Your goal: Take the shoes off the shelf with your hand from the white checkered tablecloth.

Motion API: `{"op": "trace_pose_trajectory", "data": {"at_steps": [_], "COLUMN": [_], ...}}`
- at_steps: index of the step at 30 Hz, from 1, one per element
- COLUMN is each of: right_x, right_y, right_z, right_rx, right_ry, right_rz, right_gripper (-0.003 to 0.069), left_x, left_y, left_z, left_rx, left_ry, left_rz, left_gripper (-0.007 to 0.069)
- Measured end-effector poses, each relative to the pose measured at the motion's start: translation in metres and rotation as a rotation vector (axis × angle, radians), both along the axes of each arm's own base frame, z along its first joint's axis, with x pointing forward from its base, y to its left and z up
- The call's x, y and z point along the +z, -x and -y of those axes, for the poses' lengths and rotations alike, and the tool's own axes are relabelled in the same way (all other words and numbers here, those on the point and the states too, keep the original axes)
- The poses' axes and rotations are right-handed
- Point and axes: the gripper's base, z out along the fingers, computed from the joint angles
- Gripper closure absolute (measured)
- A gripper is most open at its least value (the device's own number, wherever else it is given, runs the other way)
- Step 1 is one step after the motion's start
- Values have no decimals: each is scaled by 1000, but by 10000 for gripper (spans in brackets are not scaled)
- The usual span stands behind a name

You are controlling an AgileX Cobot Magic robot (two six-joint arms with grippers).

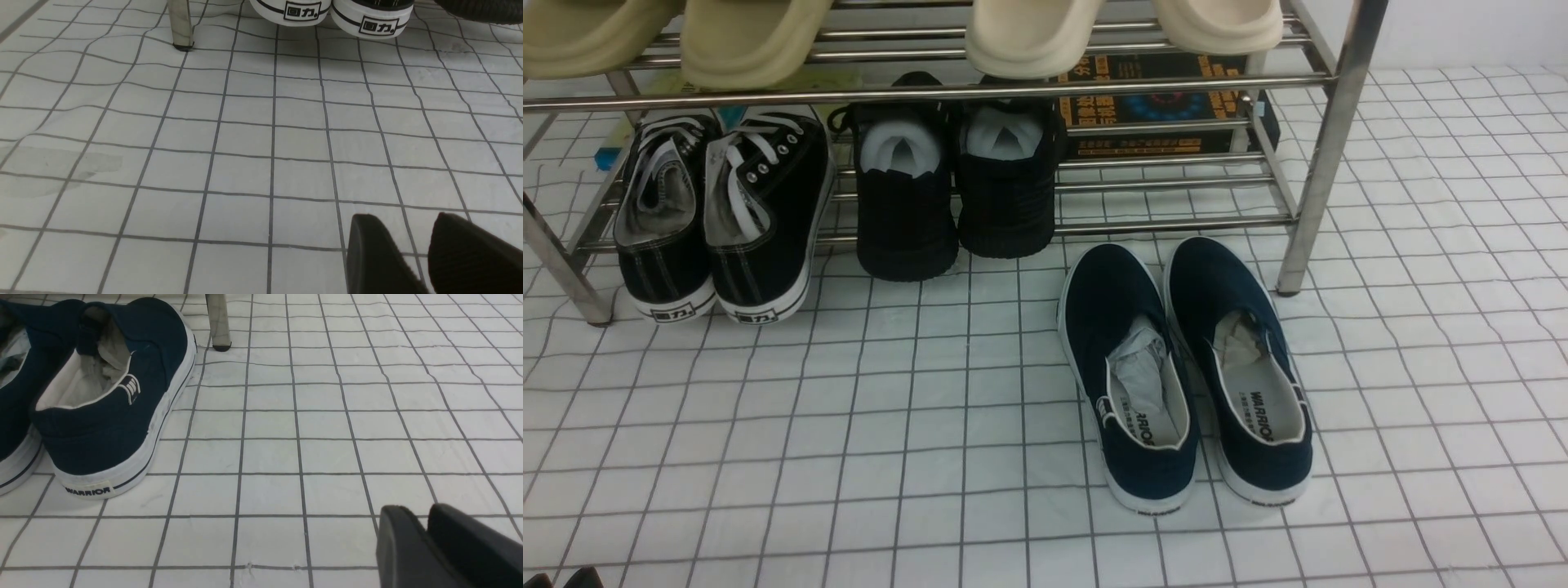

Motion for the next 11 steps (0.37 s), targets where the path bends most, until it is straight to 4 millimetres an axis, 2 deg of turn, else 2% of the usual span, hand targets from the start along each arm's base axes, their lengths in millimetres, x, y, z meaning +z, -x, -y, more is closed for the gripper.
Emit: {"op": "trace_pose_trajectory", "data": {"at_steps": [11], "right_x": [0], "right_y": [0], "right_z": [0], "right_rx": [0], "right_ry": [0], "right_rz": [0], "right_gripper": [528], "left_x": [0], "left_y": [0], "left_z": [0], "left_rx": [0], "left_ry": [0], "left_rz": [0], "left_gripper": [384]}}
